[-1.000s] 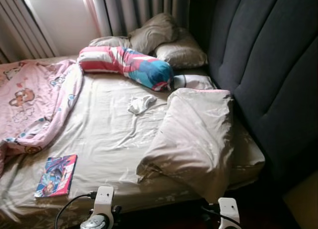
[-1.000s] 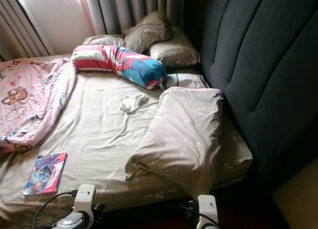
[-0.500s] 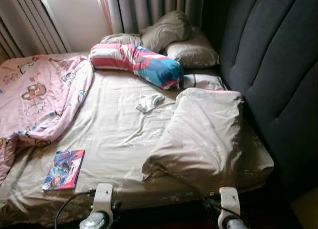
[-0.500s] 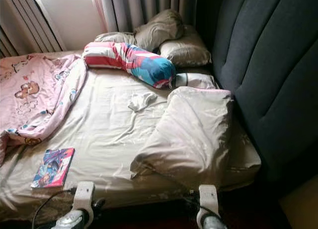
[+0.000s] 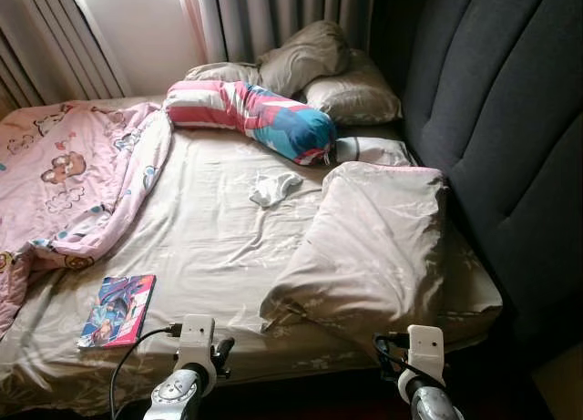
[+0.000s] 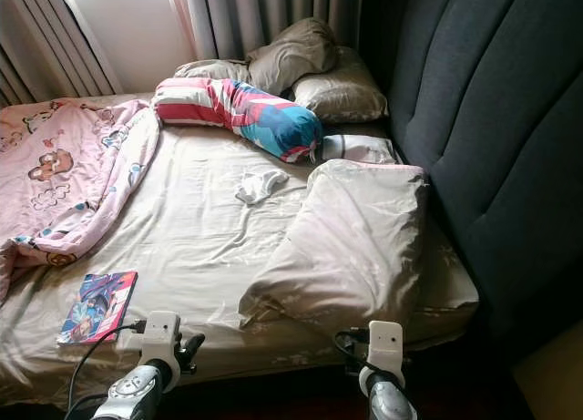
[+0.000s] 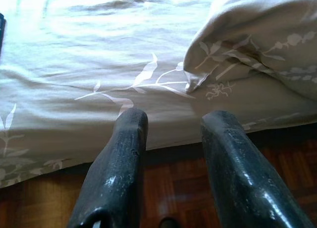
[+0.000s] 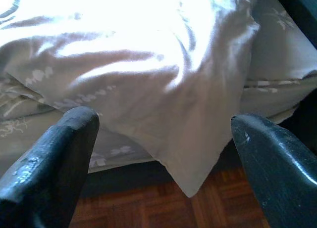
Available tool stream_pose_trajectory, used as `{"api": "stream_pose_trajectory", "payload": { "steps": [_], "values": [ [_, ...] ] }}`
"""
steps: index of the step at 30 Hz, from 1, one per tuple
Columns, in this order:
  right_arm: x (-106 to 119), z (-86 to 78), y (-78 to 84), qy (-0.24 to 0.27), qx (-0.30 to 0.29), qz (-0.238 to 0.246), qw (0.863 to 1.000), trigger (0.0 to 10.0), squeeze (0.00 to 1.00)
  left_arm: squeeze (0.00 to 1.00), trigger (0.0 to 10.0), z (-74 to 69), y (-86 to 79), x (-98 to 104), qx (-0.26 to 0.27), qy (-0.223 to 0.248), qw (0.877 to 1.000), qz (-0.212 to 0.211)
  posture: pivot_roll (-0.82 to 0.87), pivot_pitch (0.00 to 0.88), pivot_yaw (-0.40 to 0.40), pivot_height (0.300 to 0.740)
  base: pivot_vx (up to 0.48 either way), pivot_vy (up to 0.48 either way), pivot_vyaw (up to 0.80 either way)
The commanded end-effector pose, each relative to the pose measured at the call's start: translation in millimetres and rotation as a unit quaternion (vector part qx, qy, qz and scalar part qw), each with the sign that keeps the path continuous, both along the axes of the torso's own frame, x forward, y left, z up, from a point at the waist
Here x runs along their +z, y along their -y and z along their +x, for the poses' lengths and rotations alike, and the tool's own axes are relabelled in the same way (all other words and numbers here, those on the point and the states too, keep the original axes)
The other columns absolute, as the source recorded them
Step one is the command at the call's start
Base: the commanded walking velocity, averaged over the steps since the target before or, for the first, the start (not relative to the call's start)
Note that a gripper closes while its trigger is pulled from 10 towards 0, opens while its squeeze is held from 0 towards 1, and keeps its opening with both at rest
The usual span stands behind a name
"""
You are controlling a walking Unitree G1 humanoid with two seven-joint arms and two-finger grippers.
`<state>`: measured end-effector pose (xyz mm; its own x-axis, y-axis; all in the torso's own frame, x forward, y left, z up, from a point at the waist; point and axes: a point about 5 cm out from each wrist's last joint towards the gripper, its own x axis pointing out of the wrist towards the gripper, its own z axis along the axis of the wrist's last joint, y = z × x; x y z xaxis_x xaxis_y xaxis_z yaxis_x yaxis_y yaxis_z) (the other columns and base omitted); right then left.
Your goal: Clean up the room
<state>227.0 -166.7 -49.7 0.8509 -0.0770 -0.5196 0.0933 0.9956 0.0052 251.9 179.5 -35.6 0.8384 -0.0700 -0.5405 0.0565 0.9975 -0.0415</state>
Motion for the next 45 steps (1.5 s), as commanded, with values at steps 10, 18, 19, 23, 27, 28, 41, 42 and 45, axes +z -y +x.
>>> {"api": "stream_pose_trajectory", "payload": {
  "steps": [10,18,19,23,27,28,41,42,45],
  "values": [
    [-10,-9.0,-2.2,-0.051,0.001,0.003,0.999,10.0,0.0,0.0,10.0,-5.1,-3.2,-6,0.006,-0.028,1.0,0.006,-0.07,0.004,0.035,0.74,0.0,0.0,0.0],
    [-25,-28.3,-5.6,-0.115,0.04,0.009,0.993,10.0,0.0,0.0,10.0,-18.2,-9.0,-16,0.011,-0.076,0.997,0.012,-0.08,0.007,0.039,0.74,0.0,0.0,0.0],
    [-30,-37.4,-5.4,-0.141,0.054,0.002,0.989,10.0,0.0,0.0,10.0,-26.3,-12.8,-22,0.015,-0.096,0.995,0.018,-0.08,0.006,0.037,0.74,0.0,0.0,0.0],
    [-36,-46.8,-3.1,-0.169,0.074,-0.019,0.983,10.0,0.0,0.0,10.0,-36.8,-17.4,-28,0.026,-0.118,0.992,0.023,-0.07,0.01,0.031,0.74,0.0,0.0,0.0],
    [-36,-47.1,-0.8,-0.167,0.065,-0.018,0.984,10.0,0.0,0.0,10.0,-42.7,-17.9,-32,0.03,-0.13,0.991,0.024,-0.07,0.014,0.028,0.74,0.0,0.0,0.0],
    [-36,-47.1,-0.8,-0.167,0.065,-0.018,0.984,10.0,0.0,0.0,10.0,-42.7,-17.9,-32,0.03,-0.13,0.991,0.024,-0.07,0.014,0.028,0.74,0.0,0.0,0.0],
    [-22,-25.2,9.1,-0.108,-0.01,0.007,0.994,10.0,0.0,0.0,10.0,-35.3,-7.4,-30,0.002,-0.137,0.99,0.027,-0.08,0.02,0.032,0.74,0.0,0.0,0.0],
    [-22,-25.4,8.7,-0.109,-0.009,0.007,0.994,10.0,0.0,0.0,10.0,-35.2,-7.3,-30,0.002,-0.137,0.99,0.027,-0.08,0.02,0.031,0.74,0.0,0.0,0.0],
    [-22,-25.6,8.6,-0.109,-0.01,0.008,0.994,10.0,0.0,0.0,10.0,-35.3,-7.3,-30,0.002,-0.137,0.99,0.028,-0.08,0.02,0.031,0.74,0.0,0.0,0.0]
  ]
}}
